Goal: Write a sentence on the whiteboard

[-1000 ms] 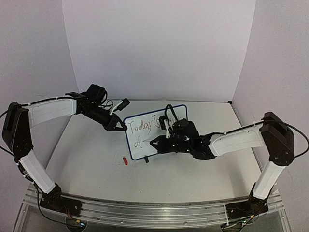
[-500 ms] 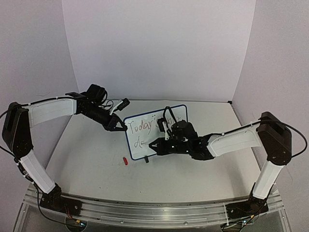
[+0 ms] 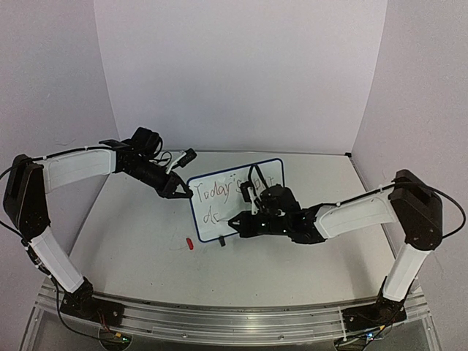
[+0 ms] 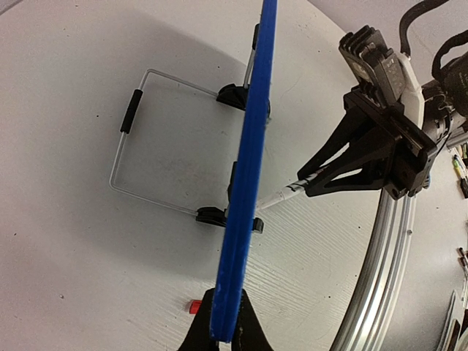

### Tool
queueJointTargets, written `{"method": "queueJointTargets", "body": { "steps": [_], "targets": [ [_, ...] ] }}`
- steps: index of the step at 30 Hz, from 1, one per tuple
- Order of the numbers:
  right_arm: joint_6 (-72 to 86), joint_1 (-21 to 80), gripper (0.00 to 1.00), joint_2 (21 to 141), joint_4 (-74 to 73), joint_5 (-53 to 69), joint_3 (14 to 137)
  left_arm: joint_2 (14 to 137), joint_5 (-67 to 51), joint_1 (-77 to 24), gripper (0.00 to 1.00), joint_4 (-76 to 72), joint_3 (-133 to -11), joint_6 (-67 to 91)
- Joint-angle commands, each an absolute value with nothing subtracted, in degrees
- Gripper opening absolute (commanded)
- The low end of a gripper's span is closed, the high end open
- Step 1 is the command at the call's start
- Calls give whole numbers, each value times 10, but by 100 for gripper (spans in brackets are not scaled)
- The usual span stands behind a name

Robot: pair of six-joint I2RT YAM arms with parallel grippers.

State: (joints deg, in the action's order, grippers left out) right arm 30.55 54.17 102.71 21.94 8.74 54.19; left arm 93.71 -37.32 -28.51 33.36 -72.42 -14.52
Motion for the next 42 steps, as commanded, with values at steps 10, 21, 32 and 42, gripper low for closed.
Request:
{"method": "queueJointTargets", "body": {
  "steps": [10, 21, 32, 42],
  "targets": [
    [294, 538, 0, 987, 222, 46, 560, 957, -337, -298, 0, 340, -730, -152],
    [306, 538, 0, 1014, 223, 64, 552, 957, -335, -298, 0, 340, -730, -152],
    [318, 537, 0, 1020, 228, 61, 529, 959, -335, -298, 0, 340, -730, -152],
    [313, 538, 0, 975, 227, 51, 516, 958, -336, -298, 0, 340, -730, -151]
  ]
}}
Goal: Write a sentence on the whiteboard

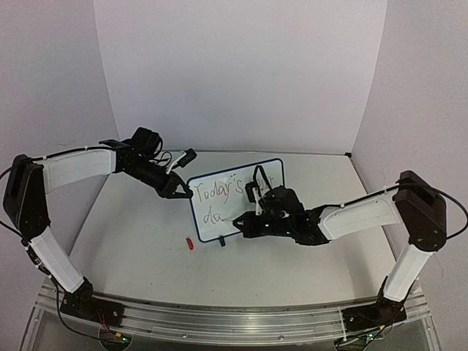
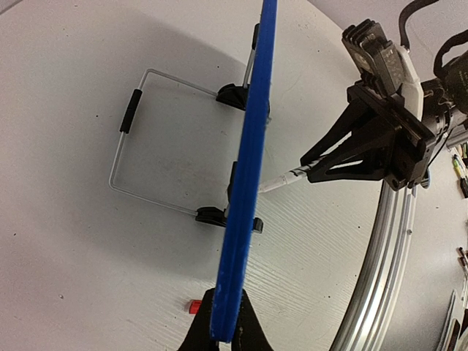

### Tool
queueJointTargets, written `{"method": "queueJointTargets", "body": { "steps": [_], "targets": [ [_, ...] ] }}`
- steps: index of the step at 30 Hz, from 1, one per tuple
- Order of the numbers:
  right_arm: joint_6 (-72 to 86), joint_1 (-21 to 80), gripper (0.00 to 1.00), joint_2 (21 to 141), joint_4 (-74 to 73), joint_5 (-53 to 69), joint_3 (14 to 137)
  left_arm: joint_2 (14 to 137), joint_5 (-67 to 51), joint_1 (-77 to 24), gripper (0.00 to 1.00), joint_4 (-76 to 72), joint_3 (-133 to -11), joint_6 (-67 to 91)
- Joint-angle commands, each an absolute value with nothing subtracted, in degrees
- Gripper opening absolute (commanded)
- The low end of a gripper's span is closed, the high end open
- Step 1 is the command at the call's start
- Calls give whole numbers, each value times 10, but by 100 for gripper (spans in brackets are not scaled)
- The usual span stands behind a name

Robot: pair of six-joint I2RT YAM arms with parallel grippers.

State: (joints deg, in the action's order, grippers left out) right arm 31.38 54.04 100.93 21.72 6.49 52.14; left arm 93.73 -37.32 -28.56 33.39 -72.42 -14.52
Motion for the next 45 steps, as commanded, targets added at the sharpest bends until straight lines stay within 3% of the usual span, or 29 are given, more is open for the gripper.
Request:
{"method": "queueJointTargets", "body": {
  "steps": [1, 24, 45],
  "targets": [
    [313, 538, 0, 970, 229, 56, 515, 958, -336, -298, 0, 341, -730, -152],
    [301, 537, 0, 999, 236, 36, 549, 963, -335, -299, 0, 341, -731, -151],
    [321, 538, 0, 985, 226, 10, 503, 964, -335, -301, 0, 341, -730, -151]
  ]
}}
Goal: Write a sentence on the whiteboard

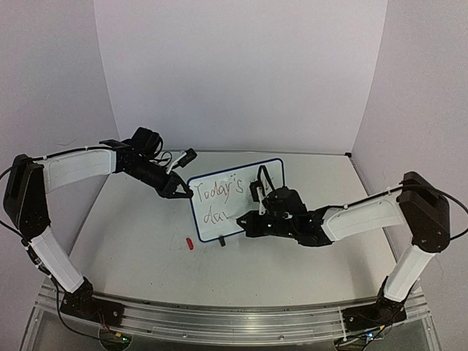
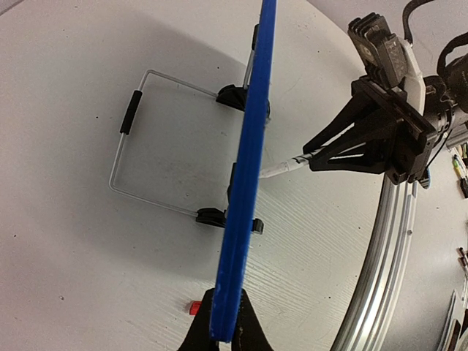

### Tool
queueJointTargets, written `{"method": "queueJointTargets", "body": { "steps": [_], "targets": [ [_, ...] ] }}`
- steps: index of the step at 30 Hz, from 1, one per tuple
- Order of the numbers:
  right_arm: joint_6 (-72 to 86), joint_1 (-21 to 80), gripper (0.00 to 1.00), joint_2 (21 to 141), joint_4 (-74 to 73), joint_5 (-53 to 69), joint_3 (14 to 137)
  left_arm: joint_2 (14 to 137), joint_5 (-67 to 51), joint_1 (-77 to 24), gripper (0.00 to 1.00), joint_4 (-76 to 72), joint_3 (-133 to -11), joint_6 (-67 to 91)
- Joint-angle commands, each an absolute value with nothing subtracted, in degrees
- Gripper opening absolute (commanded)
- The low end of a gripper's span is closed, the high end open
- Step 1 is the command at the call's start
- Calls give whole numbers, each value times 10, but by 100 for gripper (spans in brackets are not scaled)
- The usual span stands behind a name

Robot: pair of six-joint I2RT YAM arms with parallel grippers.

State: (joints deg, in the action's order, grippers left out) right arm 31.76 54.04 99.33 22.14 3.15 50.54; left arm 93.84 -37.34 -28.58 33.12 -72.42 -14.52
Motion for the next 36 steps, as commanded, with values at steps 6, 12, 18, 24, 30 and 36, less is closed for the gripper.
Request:
{"method": "queueJointTargets", "body": {
  "steps": [6, 12, 18, 24, 30, 36],
  "targets": [
    [314, 537, 0, 958, 228, 22, 500, 965, -335, -301, 0, 342, -731, -151],
    [315, 536, 0, 934, 228, 21, 495, 966, -335, -301, 0, 342, -731, -152],
    [316, 525, 0, 949, 228, 25, 505, 966, -335, -302, 0, 341, -731, -152],
    [314, 521, 0, 967, 228, 34, 516, 967, -334, -303, 0, 342, -731, -152],
    [318, 521, 0, 982, 224, 49, 516, 967, -333, -302, 0, 342, -731, -152],
    [326, 521, 0, 994, 224, 69, 507, 968, -333, -302, 0, 342, -732, -152]
  ]
}}
